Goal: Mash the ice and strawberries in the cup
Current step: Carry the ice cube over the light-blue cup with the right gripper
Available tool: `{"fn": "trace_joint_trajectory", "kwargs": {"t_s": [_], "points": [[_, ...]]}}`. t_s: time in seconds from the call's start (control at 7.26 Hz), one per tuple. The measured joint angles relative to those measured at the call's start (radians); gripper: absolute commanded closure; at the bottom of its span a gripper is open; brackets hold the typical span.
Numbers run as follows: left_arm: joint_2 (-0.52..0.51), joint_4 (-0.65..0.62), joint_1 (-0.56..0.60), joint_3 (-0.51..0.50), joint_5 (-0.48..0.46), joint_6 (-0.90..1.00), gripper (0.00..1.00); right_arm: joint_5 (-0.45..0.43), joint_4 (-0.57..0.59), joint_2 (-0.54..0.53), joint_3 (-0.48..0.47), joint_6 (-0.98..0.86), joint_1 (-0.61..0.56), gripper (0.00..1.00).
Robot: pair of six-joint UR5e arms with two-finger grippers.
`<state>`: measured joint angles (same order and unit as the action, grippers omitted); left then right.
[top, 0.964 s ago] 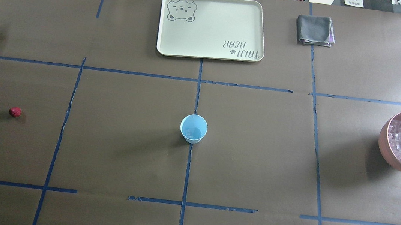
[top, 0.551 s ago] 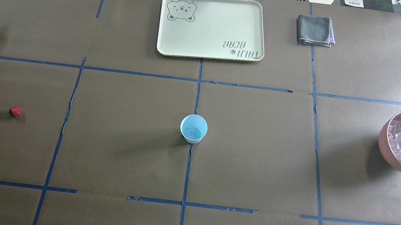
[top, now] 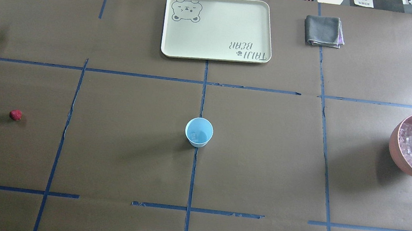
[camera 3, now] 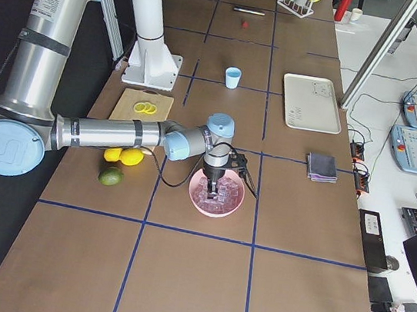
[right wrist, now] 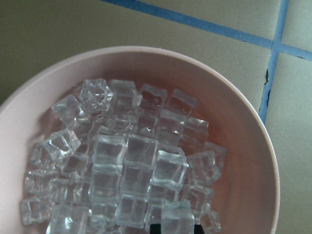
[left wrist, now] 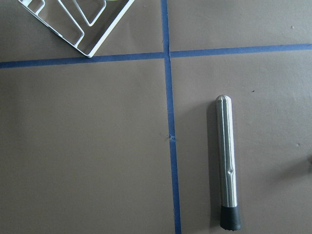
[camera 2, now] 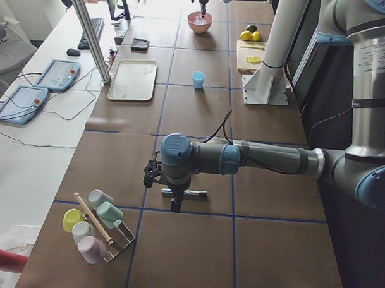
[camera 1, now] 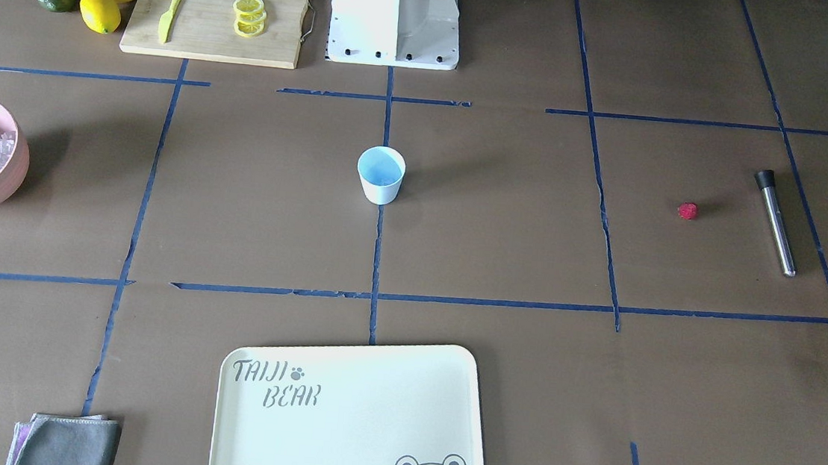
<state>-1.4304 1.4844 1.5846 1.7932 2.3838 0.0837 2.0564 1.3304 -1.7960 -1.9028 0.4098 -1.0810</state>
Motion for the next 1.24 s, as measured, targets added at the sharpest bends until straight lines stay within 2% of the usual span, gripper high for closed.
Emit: {"fn": "trace_joint_trajectory", "kwargs": {"t_s": [0.28, 0.41, 0.69, 0.83, 0.96, 1.24], "points": [[0.002, -0.005, 0.000, 0.007, 0.000, 0.000, 0.00, 0.027, 0.017, 0.030, -0.063, 0.005, -0.015, 0.92], [0.003, -0.008, 0.000, 0.007, 0.000, -0.001, 0.00, 0.053, 0.057, 0.090, -0.075, 0.012, -0.017, 0.92], [0.003, -0.008, 0.000, 0.008, 0.000, -0.001, 0.00, 0.109, 0.187, 0.278, -0.086, 0.086, 0.007, 0.94], [0.002, -0.005, 0.000, 0.008, 0.000, -0.001, 0.00, 0.115, 0.241, 0.375, -0.091, 0.176, 0.055, 0.94], [0.002, -0.002, -0.001, 0.008, 0.000, -0.001, 0.00, 0.106, 0.307, 0.489, -0.092, 0.290, 0.128, 0.94], [0.001, 0.001, 0.000, 0.009, 0.000, -0.001, 0.00, 0.016, 0.469, 0.717, -0.085, 0.507, 0.290, 0.94]]}}
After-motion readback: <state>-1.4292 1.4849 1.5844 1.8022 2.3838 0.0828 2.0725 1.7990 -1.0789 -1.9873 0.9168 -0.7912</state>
